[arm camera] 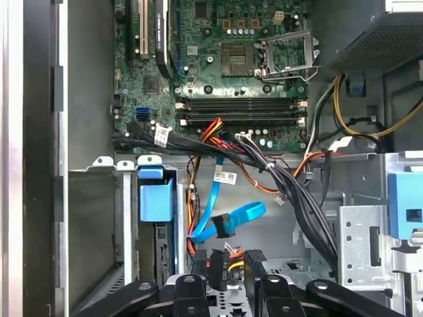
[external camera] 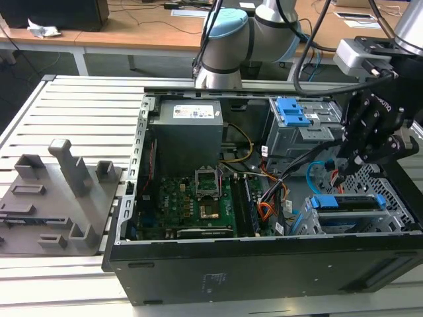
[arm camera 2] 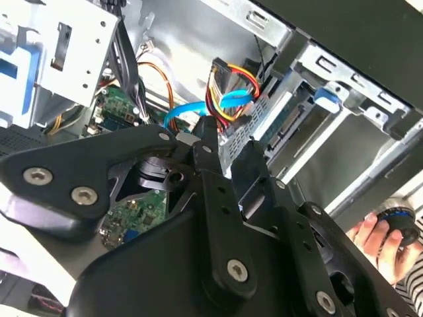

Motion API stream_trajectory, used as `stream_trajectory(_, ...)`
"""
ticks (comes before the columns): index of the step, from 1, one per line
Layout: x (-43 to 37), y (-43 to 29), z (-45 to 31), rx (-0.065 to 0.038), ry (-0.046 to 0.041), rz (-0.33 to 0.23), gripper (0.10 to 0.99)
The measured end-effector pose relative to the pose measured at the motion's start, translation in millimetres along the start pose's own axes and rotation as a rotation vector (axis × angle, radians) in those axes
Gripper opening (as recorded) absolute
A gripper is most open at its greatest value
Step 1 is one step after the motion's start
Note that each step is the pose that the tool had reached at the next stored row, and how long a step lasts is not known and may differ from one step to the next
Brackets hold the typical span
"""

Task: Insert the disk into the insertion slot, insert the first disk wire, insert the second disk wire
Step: 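Insert the first disk wire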

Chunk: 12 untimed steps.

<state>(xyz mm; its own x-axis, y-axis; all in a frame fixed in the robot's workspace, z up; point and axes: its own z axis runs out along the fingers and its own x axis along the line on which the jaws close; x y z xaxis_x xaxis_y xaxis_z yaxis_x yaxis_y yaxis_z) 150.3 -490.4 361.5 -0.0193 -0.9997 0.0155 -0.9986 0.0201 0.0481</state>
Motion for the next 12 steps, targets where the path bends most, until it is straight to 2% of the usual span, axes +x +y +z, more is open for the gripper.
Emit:
stream_trajectory(3,-0.3,-1.1,7.8,0.000,0.0041,0.001,0.361)
stream_trajectory(7,-0.4,-1.2,8.4,0.000,0.0043,0.001,0.349)
stream_trajectory(10,-0.4,-1.2,8.4,0.000,0.0043,0.001,0.165)
stream_trajectory(12,-0.4,-1.2,8.4,0.000,0.0043,0.001,0.161)
